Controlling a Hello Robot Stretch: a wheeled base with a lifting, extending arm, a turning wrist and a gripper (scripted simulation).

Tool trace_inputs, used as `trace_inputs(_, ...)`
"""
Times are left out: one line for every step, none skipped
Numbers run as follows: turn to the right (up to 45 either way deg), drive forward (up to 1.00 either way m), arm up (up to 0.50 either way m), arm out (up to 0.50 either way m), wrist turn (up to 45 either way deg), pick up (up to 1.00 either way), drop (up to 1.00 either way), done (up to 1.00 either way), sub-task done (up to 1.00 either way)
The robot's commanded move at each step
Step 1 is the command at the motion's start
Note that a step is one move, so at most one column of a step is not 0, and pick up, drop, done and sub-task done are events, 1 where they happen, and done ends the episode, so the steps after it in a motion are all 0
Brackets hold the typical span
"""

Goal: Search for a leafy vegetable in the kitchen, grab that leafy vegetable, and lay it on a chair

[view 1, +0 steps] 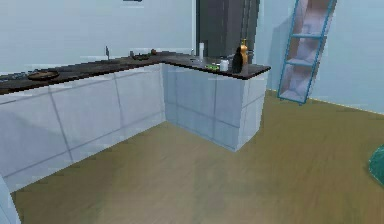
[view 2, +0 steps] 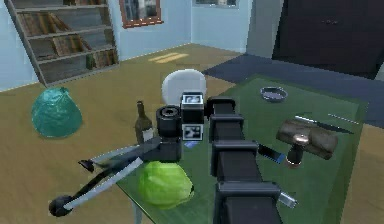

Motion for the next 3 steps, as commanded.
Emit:
trace_inputs(0.0,0.00,0.00,0.00,45.0,0.00,0.00,0.00,0.00)
trace_inputs(0.0,0.00,0.00,0.00,24.0,0.00,0.00,0.00,0.00)
trace_inputs(0.0,0.00,-0.30,0.00,0.0,0.00,0.00,0.00,0.00)
